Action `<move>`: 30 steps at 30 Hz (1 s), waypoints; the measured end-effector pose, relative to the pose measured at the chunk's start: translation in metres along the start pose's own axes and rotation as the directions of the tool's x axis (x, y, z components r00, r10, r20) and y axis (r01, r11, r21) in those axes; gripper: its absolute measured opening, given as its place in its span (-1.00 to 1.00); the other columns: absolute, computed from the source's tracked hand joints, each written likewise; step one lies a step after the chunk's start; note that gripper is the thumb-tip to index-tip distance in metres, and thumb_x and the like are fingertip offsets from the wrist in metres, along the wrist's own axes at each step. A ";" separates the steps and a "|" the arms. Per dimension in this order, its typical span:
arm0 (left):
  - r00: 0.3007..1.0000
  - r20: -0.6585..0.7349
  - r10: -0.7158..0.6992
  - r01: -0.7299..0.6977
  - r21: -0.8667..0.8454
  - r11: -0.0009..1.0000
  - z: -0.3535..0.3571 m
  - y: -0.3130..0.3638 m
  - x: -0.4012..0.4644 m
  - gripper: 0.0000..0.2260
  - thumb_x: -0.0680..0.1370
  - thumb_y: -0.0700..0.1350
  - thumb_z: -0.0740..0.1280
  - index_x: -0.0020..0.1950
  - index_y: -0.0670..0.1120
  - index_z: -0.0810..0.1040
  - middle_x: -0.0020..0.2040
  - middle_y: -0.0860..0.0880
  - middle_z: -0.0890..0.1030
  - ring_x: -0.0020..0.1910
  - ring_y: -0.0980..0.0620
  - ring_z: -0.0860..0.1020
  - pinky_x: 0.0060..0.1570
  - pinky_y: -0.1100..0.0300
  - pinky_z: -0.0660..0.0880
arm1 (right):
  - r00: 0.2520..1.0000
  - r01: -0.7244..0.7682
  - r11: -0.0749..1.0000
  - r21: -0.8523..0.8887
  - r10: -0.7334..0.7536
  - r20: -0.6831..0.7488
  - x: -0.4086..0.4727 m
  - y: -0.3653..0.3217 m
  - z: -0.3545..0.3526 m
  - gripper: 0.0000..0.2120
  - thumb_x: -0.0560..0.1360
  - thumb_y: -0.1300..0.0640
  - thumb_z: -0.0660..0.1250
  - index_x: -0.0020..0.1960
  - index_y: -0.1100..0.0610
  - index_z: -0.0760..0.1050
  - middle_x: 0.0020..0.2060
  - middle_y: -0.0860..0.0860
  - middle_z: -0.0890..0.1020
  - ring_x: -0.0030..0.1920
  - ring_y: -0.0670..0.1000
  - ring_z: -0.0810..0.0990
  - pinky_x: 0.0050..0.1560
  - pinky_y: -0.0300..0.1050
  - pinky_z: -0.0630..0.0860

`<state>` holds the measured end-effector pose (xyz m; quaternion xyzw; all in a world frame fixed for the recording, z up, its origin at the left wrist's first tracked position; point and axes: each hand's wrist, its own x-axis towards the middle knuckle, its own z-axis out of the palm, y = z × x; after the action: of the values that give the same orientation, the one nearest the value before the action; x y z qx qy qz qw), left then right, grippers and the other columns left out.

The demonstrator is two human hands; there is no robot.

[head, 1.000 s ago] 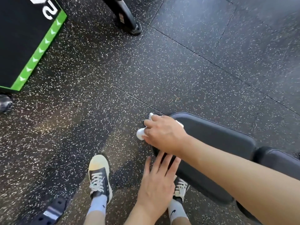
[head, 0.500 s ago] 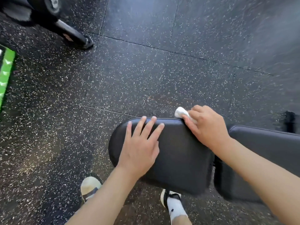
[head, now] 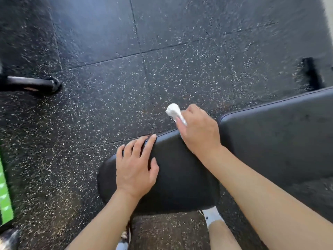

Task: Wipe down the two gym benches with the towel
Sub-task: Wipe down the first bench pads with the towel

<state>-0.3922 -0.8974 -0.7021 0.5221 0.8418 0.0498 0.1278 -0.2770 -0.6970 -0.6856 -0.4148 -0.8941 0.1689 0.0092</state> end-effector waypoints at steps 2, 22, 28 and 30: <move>1.000 -0.002 0.003 -0.003 -0.002 1.000 0.001 0.000 0.000 -0.40 0.57 0.07 0.23 0.63 0.02 0.37 0.44 -0.06 0.50 0.32 -0.18 0.49 0.39 -0.21 0.35 | 0.996 -0.026 0.999 -0.032 0.023 -0.090 -0.009 0.003 0.004 -0.72 0.67 -0.07 0.25 -0.03 0.08 0.60 -0.12 0.01 0.54 -0.15 0.11 0.53 -0.35 -0.07 0.37; 0.761 0.125 0.637 -0.646 0.053 0.762 0.002 0.002 0.015 -0.37 0.58 0.05 0.21 0.68 0.11 0.25 0.70 -0.01 0.18 0.69 -0.25 0.07 0.55 -0.37 0.15 | 0.814 -0.538 0.825 0.174 0.562 -0.147 -0.107 -0.007 0.011 -0.67 0.72 -0.11 0.03 0.39 -0.21 0.45 0.25 -0.13 0.42 0.16 -0.08 0.53 0.02 -0.03 0.57; 0.765 0.096 0.637 -0.643 0.059 0.764 0.003 0.005 0.013 -0.38 0.57 0.04 0.19 0.67 0.11 0.27 0.70 0.01 0.18 0.69 -0.22 0.08 0.55 -0.33 0.16 | 0.707 -0.560 0.790 0.250 0.613 -0.354 -0.173 -0.022 0.033 -0.76 0.68 -0.01 0.23 0.17 0.02 0.64 0.08 0.01 0.58 -0.05 0.08 0.55 -0.15 0.03 0.55; 0.771 0.079 0.632 -0.637 0.047 0.770 0.005 0.004 0.013 -0.38 0.57 0.05 0.21 0.67 0.13 0.28 0.70 0.03 0.18 0.70 -0.20 0.08 0.55 -0.33 0.17 | 0.644 -0.573 0.776 0.264 0.626 -0.441 -0.210 -0.037 0.052 -0.80 0.59 0.10 0.37 0.19 0.05 0.65 0.04 0.04 0.60 -0.09 0.11 0.56 -0.24 0.01 0.54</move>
<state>-0.3927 -0.8840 -0.7078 0.7809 0.6133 0.0445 0.1094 -0.1744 -0.8909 -0.6973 -0.7151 -0.6612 0.0921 0.2073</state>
